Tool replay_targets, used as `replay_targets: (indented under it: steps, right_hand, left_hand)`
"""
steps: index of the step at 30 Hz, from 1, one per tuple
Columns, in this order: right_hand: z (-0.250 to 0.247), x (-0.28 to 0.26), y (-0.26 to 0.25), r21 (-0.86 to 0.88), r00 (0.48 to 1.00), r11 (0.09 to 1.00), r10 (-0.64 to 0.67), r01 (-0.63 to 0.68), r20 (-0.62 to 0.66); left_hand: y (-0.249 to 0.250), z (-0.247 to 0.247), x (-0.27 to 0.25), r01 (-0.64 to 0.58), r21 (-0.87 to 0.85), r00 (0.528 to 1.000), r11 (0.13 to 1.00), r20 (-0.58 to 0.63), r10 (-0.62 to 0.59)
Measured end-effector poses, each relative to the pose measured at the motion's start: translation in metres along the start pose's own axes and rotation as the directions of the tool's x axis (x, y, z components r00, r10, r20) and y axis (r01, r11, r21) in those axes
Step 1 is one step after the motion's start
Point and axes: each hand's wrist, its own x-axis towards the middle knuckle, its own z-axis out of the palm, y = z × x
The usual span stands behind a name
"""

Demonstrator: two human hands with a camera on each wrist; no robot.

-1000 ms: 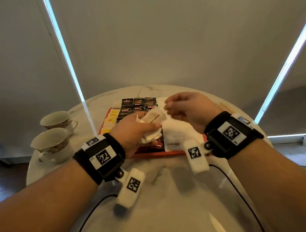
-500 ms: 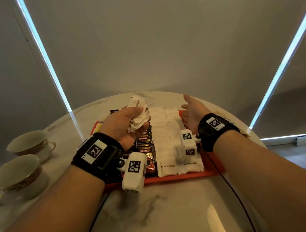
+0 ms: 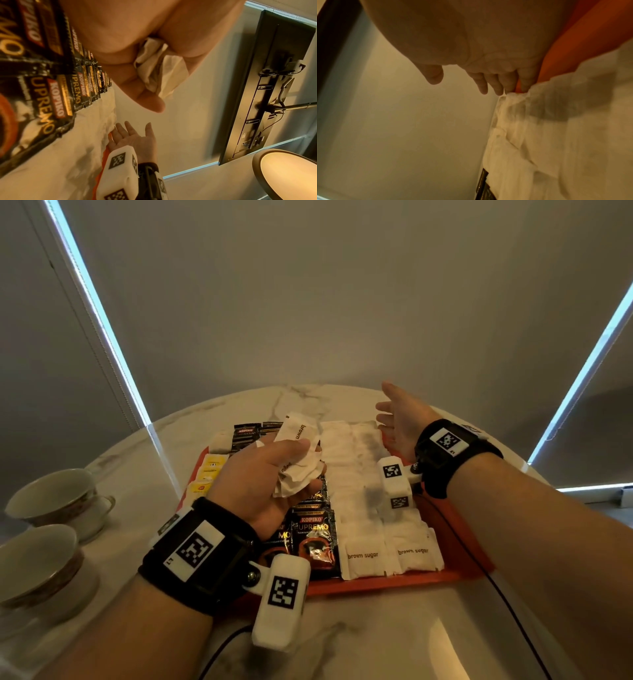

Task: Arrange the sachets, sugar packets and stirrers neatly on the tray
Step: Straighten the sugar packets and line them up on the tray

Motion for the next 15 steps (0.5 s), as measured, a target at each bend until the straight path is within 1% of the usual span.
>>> replay_targets:
  steps: [4, 7, 9, 12, 13, 14, 15]
  right_hand:
    - [-0.003, 0.004, 0.0, 0.04, 1.0, 0.999, -0.016, 0.016, -0.015]
    - [-0.008, 0.002, 0.001, 0.048, 1.0, 0.999, 0.015, -0.016, 0.019]
    - [-0.012, -0.004, 0.0, 0.07, 1.0, 0.997, 0.019, -0.019, 0.008]
    - [-0.009, -0.029, -0.007, 0.116, 0.998, 0.992, -0.049, 0.053, -0.035]
    - [-0.004, -0.042, -0.009, 0.128, 0.996, 0.988, -0.085, 0.088, -0.029]
    - [0.003, -0.057, -0.01, 0.13, 0.993, 0.984, -0.121, 0.119, 0.002]
    - [0.011, -0.072, -0.009, 0.105, 0.987, 0.984, -0.148, 0.141, 0.06]
  left_hand:
    - [0.0, -0.002, -0.001, 0.019, 0.002, 1.0, 1.0, 0.007, -0.019]
    - [-0.002, -0.002, -0.001, 0.042, -0.007, 0.999, 0.999, 0.006, -0.042]
    - [-0.004, -0.002, -0.001, 0.059, -0.002, 0.998, 0.998, 0.003, -0.059]
    - [-0.003, -0.001, -0.003, 0.055, 0.052, 0.998, 0.997, 0.026, -0.057]
    - [-0.003, 0.0, -0.005, 0.044, 0.078, 0.998, 0.996, 0.035, -0.047]
    - [-0.003, 0.0, -0.006, 0.032, 0.099, 0.998, 0.995, 0.042, -0.036]
    - [-0.003, 0.001, -0.007, 0.019, 0.117, 0.999, 0.993, 0.046, -0.024]
